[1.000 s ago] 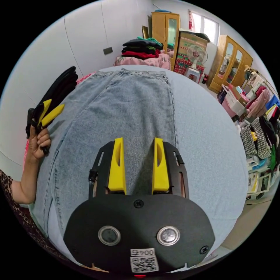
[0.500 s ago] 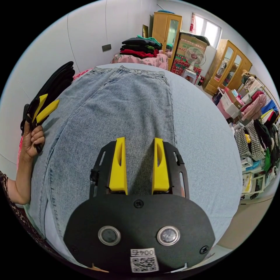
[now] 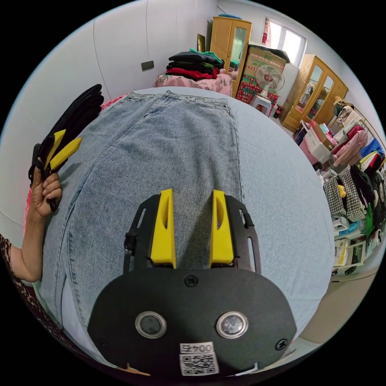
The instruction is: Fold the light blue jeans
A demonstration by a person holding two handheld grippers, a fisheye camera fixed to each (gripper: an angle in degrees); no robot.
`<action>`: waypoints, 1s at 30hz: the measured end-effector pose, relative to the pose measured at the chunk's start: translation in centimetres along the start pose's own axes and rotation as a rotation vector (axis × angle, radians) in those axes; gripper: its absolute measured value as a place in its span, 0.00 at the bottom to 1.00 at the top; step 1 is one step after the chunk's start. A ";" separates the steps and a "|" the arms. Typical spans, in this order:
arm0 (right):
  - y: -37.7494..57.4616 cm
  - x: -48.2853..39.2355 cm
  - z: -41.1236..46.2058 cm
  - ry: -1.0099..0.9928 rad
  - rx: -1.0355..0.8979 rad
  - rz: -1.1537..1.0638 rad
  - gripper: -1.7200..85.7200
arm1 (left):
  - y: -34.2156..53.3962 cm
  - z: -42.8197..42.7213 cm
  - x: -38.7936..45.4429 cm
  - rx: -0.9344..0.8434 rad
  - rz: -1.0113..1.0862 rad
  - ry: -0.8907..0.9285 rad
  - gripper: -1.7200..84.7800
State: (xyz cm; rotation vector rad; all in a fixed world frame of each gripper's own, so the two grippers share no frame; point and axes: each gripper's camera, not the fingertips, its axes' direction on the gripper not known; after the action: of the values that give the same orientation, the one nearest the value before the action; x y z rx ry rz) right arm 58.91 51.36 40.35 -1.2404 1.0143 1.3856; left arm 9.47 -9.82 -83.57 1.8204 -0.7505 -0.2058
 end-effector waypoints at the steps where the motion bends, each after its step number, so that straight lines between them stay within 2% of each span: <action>1: -0.1 0.0 -0.1 0.003 -0.001 0.004 0.18 | 0.0 -0.1 0.0 0.000 -0.001 0.001 0.16; 11: -1.3 0.1 -2.4 -0.026 0.001 0.023 0.17 | 0.0 -0.7 0.1 -0.007 0.004 0.000 0.16; 30: -3.3 -0.3 -6.7 0.071 0.013 -0.046 0.16 | 0.8 -2.4 -0.2 -0.004 -0.017 0.031 0.16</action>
State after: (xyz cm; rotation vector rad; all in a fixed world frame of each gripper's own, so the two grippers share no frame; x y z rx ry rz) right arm 63.35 45.32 39.84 -1.3040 1.0353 1.3055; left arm 10.17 -8.01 -81.97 1.8229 -0.7127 -0.1891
